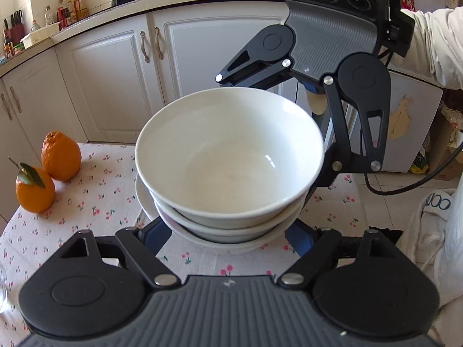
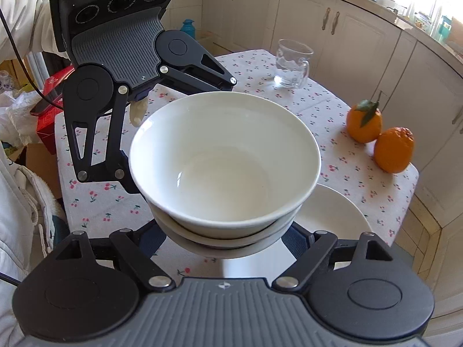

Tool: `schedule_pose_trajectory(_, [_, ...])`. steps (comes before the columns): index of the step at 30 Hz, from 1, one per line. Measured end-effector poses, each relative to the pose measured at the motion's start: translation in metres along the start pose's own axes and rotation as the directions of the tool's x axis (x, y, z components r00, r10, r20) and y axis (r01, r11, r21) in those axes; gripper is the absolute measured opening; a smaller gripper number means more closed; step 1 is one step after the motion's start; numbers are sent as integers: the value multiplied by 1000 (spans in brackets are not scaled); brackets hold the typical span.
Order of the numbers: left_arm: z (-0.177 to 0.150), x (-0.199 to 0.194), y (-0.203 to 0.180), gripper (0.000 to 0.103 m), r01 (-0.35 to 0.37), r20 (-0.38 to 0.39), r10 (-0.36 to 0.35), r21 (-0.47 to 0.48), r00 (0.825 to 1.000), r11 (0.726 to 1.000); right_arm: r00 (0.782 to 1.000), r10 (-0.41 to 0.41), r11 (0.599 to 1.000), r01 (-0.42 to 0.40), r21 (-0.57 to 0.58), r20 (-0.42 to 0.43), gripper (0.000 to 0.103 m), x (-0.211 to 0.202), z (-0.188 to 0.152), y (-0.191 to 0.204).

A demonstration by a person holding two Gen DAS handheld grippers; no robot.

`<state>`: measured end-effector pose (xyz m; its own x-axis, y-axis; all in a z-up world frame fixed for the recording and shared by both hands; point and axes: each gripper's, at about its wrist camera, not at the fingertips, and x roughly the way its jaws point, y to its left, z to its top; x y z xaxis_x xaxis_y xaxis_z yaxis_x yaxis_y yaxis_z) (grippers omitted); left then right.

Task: Organize plates and bowls
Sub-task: 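Lift the bowl stack with both tools and carry it over the plate stack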

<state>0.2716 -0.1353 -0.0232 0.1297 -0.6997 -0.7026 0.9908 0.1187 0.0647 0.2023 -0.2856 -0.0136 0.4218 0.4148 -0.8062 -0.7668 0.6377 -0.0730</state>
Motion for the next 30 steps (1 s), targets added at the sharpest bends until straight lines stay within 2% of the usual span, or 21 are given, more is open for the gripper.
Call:
schedule_pose_trajectory(4, [13, 22, 9, 84, 12, 6, -12, 27, 1000, 1000, 999, -46, 999, 46, 24, -7, 89, -6, -9, -17])
schedule_pose_trajectory(11, [24, 53, 19, 84, 35, -3, -35, 43, 999, 998, 997, -76, 994, 77, 80, -22, 89, -7, -25, -42])
schedule_pose_trajectory(23, [21, 76, 30, 84, 56, -33, -55, 23, 998, 998, 998, -61, 987, 64, 145, -26, 89, 10, -39, -57])
schedule_pose_trajectory(30, [21, 78, 30, 85, 52, -21, -52, 30, 998, 998, 999, -44, 984, 48, 171, -30, 89, 12, -41, -63])
